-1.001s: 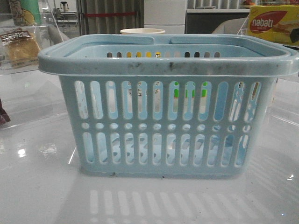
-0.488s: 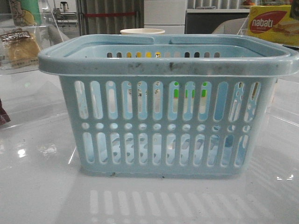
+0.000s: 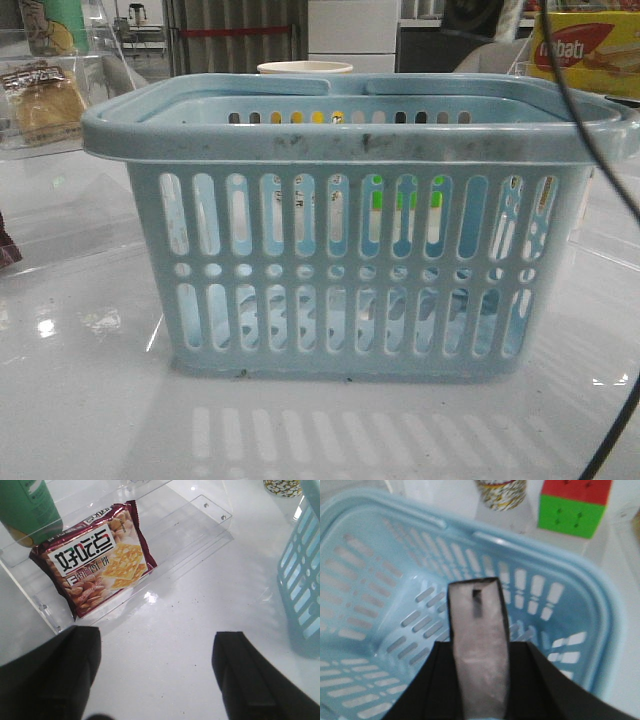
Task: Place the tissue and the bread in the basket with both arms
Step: 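Lower the black box into the blue basket and open the right gripper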
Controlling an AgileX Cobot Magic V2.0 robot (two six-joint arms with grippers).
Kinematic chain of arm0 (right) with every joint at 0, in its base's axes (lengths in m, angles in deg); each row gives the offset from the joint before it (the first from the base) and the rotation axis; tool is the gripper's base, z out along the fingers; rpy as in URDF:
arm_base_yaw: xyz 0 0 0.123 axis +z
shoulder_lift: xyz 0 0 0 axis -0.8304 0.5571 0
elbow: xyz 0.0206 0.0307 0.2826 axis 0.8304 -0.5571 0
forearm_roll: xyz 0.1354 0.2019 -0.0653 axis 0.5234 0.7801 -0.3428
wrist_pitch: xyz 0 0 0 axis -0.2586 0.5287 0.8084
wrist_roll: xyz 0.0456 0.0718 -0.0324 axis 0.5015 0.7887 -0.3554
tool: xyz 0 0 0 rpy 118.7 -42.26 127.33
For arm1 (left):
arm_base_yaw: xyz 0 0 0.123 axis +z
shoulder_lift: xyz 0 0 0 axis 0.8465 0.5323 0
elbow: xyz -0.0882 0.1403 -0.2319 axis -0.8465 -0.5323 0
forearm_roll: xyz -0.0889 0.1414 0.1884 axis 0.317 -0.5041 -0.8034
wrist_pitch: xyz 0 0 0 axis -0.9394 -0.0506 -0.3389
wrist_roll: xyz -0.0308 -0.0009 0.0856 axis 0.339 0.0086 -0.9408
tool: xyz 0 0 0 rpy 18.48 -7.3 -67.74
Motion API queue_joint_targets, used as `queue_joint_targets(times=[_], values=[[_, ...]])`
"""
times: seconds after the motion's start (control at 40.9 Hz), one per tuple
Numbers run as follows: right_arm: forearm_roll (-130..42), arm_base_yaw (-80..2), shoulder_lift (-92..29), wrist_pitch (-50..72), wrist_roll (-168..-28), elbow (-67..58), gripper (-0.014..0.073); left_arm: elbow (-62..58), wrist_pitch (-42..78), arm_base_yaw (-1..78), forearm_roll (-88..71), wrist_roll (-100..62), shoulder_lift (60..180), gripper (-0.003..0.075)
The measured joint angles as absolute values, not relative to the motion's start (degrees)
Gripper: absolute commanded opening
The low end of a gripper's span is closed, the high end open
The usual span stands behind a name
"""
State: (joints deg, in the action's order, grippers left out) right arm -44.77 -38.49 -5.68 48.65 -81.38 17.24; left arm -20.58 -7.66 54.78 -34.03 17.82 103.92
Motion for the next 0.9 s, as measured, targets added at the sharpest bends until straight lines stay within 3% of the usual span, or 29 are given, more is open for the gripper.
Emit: queue_joint_targets(times=[0.195,0.366,0.464,0.708,0.904], values=[[-43.98,-33.45,1.18,50.10,-81.38,16.48,0.0181,-20.58,-7.66,54.78,-34.03,17.82,103.92,0.0527],[-43.34,-32.33,6.51,49.98,-81.38,16.48,0.0496,-20.58,-7.66,54.78,-34.03,17.82,103.92,0.0527],[-43.34,-32.29,8.48,48.92,-81.38,16.48,0.0609,-20.58,-7.66,54.78,-34.03,17.82,103.92,0.0527],[-43.25,-32.29,6.86,47.55,-84.20,16.48,0.0611,-20.58,-7.66,54.78,-34.03,17.82,103.92,0.0527],[-44.19,-32.29,-1.20,47.40,-86.72,15.88,0.0611,-20.58,-7.66,54.78,-34.03,17.82,103.92,0.0527]])
